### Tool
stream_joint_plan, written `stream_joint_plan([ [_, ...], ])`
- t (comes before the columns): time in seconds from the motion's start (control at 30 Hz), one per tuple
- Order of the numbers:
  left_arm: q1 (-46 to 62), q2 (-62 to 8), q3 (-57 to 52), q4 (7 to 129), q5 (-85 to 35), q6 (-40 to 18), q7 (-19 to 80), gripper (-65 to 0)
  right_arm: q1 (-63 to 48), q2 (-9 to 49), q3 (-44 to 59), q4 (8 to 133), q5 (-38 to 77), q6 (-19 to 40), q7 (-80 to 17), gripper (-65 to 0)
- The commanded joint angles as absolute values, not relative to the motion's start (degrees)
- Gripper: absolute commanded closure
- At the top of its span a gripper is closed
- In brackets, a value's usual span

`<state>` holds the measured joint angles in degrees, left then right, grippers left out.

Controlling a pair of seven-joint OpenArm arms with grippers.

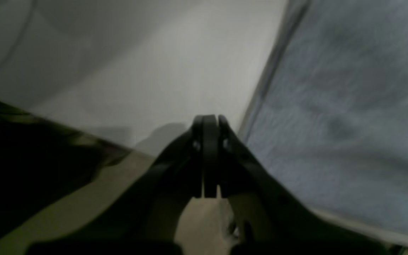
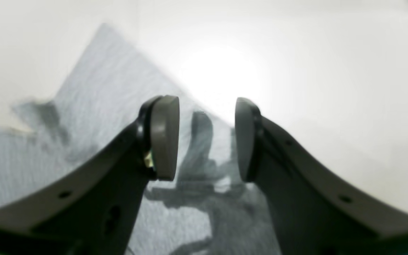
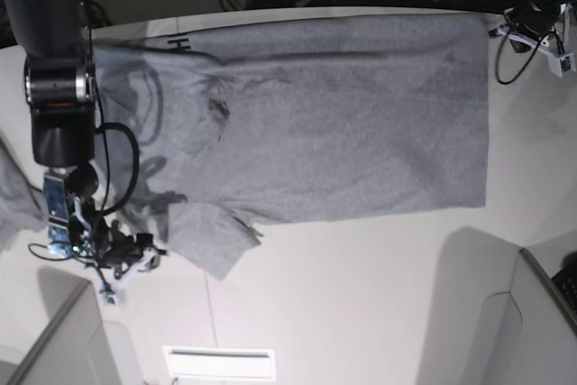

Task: Fold the T-shirt properly
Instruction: 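Reach the right gripper to the sleeve and pinch it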

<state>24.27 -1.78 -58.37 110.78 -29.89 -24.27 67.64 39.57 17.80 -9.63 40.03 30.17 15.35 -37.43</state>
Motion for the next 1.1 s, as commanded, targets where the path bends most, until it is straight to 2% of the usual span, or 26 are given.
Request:
stream_joint_plan([
  [0.0, 24.7, -2.5, -59.7, 111.6, -31.9, -24.5, 67.1, 0.0, 43.0, 18.8, -10.2, 37.9, 30.2, 16.1, -36.4, -25.1],
  [0.17, 25.5, -2.5, -63.7, 111.5, -35.6, -24.5, 69.1, 0.0, 48.2, 18.7, -17.1, 25.5, 30.2, 20.0, -30.7, -25.2],
  [0.3, 25.5, -2.5, -64.0, 111.5, -35.6, -24.5, 69.1, 0.0, 48.7, 18.7, -17.9, 23.6, 30.4, 23.5, -28.4, -32.4],
  [0.43, 26.9, -2.5, -64.0, 111.4, -35.7, -24.5, 68.8, 0.0, 48.8, 17.1, -18.2, 23.6, 30.1, 24.1, -27.3, -39.8],
  [0.67, 27.3, -2.5, -64.1, 111.4, -35.7, -24.5, 68.8, 0.0, 48.7, 14.2, -18.4, 21.8, 29.1, 24.1, -22.5, -39.8],
  [0.87, 28.7, -2.5, -64.1, 111.4, -35.7, -24.5, 68.7, 0.0, 48.7, 10.1, -18.0, 14.9, 18.1, 23.9, -14.9, -39.6],
  [1.07, 28.8, -2.5, -64.1, 111.4, -35.6, -24.5, 68.7, 0.0, 48.8, 10.2, -17.9, 14.7, 17.5, 20.6, -13.0, -39.6],
])
